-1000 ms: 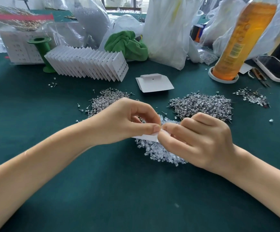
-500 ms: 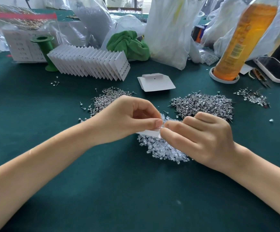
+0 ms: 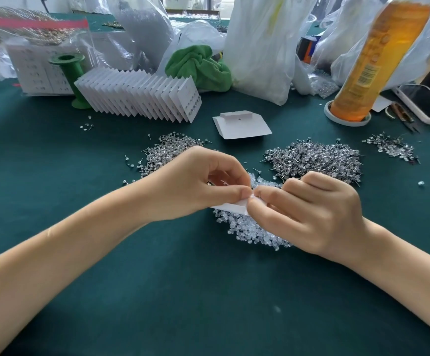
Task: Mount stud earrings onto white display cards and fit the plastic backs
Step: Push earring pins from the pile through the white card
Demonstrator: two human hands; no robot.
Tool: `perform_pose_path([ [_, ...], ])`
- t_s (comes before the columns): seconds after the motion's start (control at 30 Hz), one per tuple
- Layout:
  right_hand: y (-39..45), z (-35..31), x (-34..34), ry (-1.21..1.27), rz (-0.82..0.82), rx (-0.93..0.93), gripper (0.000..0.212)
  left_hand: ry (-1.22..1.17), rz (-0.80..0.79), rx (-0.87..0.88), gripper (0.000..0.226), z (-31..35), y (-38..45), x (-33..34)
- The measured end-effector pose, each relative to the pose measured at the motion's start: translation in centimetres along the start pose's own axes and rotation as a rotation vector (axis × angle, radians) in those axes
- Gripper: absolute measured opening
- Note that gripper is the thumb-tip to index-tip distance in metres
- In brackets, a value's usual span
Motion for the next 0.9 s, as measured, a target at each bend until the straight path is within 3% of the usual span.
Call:
perform_pose_path([
  [0.27, 0.2, 0.6, 0.0, 0.065, 0.005, 0.049, 0.005, 0.013, 0.003, -0.008, 0.012, -0.1, 0.2, -0.2],
  [0.4, -0.1, 3.2, 0.2, 0.269, 0.026, 0.371, 0.015, -0.195, 0.282, -0.059, 0.030, -0.7, 0.6, -2.2],
  [0.5, -1.4, 5.3, 0.7, 0.451, 0.026, 0.733, 0.015, 0.054, 0.429, -0.075, 0.021, -1.3, 0.2, -4.5],
  [0.57, -2.3, 6.6, 1.1, 0.590, 0.041, 0.975, 0.016, 0.249, 0.321, -0.075, 0.020, -1.8, 0.2, -4.9],
  [0.67, -3.3, 7.3, 1.9, 0.754, 0.035, 1.205, 0.018, 0.321, 0.050, -0.045, 0.021, -2.1, 0.2, -3.7],
  [0.77, -3.5, 7.4, 2.3, 0.799, 0.033, 1.283, 0.021, 0.341, -0.097, 0.027, 0.009, -1.7, 0.0, -2.4],
  [0.9, -3.7, 7.3, 2.5, 0.815, 0.012, 1.302, 0.016, 0.331, -0.176, 0.056, 0.007, -1.5, -0.1, -1.4],
])
Point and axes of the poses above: each hand's wrist, its own y-axis towards the middle knuckle, its own x-axis out of the palm, z = x × y, the point moved 6 cm from there along y, towards the middle knuckle, and after that the axes turned 7 degrees about x, right-handed, at the moved point
